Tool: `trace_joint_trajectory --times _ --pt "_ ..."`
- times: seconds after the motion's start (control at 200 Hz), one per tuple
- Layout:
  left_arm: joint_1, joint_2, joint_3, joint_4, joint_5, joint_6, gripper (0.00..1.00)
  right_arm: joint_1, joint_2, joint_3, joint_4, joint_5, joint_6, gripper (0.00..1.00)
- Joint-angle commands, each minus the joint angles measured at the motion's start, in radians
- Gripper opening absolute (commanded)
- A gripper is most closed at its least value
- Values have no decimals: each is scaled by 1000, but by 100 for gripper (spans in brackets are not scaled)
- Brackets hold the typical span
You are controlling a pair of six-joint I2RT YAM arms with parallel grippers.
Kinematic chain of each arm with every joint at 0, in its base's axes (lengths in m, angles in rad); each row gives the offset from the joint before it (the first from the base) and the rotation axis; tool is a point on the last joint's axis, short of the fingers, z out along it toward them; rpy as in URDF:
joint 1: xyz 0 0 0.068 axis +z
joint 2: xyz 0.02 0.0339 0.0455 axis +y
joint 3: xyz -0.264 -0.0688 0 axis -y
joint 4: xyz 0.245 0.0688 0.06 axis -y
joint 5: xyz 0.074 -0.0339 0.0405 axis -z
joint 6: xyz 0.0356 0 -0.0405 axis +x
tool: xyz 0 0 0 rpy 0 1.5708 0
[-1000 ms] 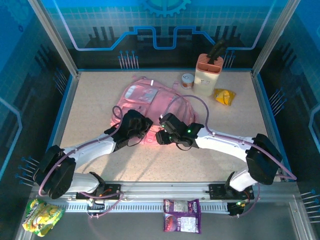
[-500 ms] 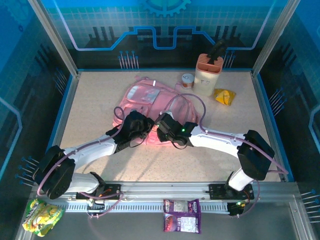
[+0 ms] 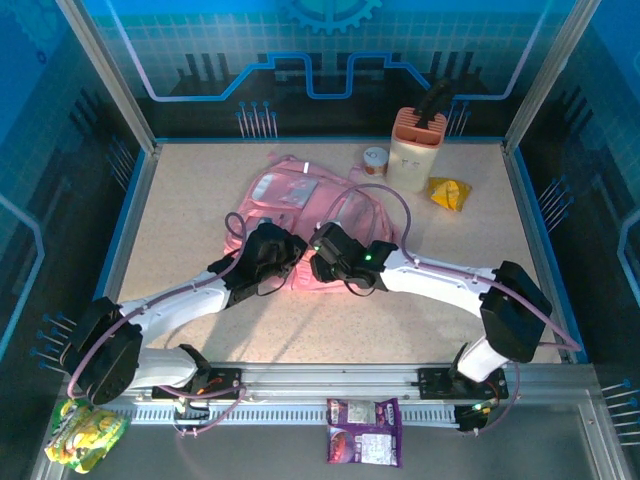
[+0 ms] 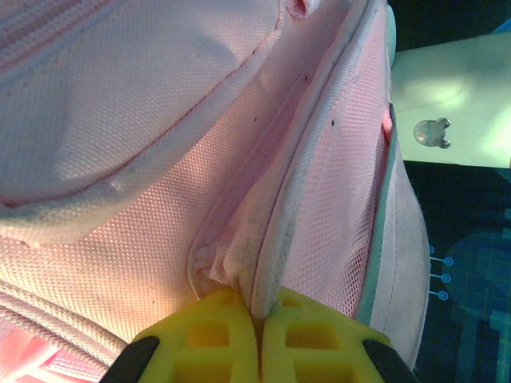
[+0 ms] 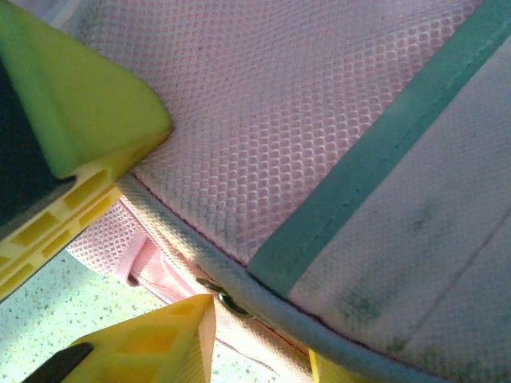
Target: Pack the student bag
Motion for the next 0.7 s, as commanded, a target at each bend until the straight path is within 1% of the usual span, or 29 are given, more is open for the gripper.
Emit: trace_joint_trajectory --times 0.0,0.145,0.27,0.385,0.495,0.62,0.695 --pt "-16 -27 39 6 19 46 0 -23 28 38 36 76 -46 32" --pt "-17 -47 41 -39 -12 71 0 -23 17 38 5 134 -52 22" --pt "-17 -63 51 -97 -55 100 0 -23 -14 10 -22 127 -59 13" --pt "-15 -77 63 -146 -94 130 0 -30 -45 -32 -42 119 -62 10" --pt "-8 -93 83 -216 -131 175 0 -70 -73 -70 -65 86 -55 6" --pt "18 -105 103 -309 -136 201 0 -118 -110 -108 -52 16 -90 4" --pt "35 -118 93 -319 -132 214 0 -138 -131 -122 -53 4 -113 4"
